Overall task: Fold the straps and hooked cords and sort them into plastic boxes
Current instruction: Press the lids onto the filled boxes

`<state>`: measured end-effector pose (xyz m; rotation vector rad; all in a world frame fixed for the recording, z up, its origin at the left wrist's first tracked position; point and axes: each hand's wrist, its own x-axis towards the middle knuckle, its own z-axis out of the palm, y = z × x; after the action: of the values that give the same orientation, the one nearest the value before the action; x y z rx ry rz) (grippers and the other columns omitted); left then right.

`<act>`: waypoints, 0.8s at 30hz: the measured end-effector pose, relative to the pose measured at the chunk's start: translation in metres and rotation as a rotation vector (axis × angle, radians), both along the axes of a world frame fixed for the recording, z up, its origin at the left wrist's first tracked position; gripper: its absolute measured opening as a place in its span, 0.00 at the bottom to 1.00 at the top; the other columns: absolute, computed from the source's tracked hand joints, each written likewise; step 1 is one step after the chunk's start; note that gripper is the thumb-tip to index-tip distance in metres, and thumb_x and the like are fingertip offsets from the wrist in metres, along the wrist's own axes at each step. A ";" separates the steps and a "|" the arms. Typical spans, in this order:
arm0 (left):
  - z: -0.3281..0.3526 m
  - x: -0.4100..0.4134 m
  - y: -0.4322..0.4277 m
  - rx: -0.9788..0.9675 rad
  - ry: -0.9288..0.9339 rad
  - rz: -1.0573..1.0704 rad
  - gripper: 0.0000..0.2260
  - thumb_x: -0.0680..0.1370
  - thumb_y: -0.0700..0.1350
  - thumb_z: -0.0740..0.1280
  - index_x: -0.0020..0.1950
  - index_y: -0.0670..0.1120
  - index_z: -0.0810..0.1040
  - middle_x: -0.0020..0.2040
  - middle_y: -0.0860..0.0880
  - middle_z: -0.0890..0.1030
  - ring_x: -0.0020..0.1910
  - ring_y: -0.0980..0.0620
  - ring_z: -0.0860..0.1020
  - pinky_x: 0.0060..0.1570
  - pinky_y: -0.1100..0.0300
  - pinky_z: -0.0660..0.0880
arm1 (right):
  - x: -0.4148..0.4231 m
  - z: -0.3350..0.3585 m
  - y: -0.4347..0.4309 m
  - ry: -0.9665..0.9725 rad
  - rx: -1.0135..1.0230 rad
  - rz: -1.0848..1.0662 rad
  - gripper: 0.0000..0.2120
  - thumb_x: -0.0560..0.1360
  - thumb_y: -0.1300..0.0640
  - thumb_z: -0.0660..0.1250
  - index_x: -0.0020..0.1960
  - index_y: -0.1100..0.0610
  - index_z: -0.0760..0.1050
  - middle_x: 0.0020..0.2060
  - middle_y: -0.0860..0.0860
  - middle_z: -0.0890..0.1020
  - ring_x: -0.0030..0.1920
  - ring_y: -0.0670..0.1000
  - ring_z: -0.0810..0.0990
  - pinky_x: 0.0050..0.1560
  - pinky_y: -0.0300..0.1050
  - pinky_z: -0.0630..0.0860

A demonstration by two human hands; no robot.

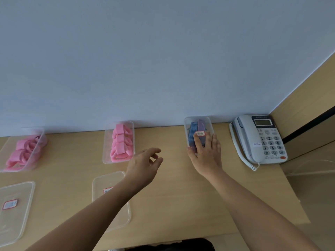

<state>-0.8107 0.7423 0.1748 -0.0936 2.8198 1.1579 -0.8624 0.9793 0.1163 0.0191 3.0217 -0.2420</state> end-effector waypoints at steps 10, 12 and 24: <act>-0.019 0.030 -0.069 0.058 0.020 0.145 0.11 0.79 0.44 0.72 0.62 0.47 0.84 0.48 0.52 0.83 0.44 0.55 0.80 0.47 0.63 0.75 | 0.077 0.020 -0.123 0.203 -0.213 0.163 0.24 0.80 0.43 0.54 0.65 0.57 0.77 0.68 0.63 0.74 0.69 0.65 0.71 0.70 0.59 0.67; -0.023 0.041 -0.095 0.036 0.024 0.190 0.11 0.79 0.44 0.72 0.61 0.48 0.84 0.48 0.53 0.83 0.44 0.57 0.81 0.47 0.62 0.76 | 0.099 0.014 -0.159 0.212 -0.243 0.226 0.21 0.78 0.45 0.59 0.62 0.56 0.78 0.64 0.62 0.77 0.63 0.65 0.75 0.64 0.57 0.73; -0.044 0.096 -0.227 0.071 -0.071 0.336 0.09 0.80 0.48 0.70 0.60 0.52 0.83 0.48 0.55 0.84 0.46 0.59 0.79 0.46 0.60 0.73 | 0.157 -0.022 -0.296 -0.237 -0.030 0.276 0.44 0.73 0.27 0.54 0.80 0.45 0.41 0.79 0.58 0.33 0.78 0.63 0.35 0.76 0.64 0.41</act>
<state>-0.7148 0.5151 0.1307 -0.6104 2.7666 1.2832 -0.7051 0.6831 0.0942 -0.3432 2.7425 -0.2393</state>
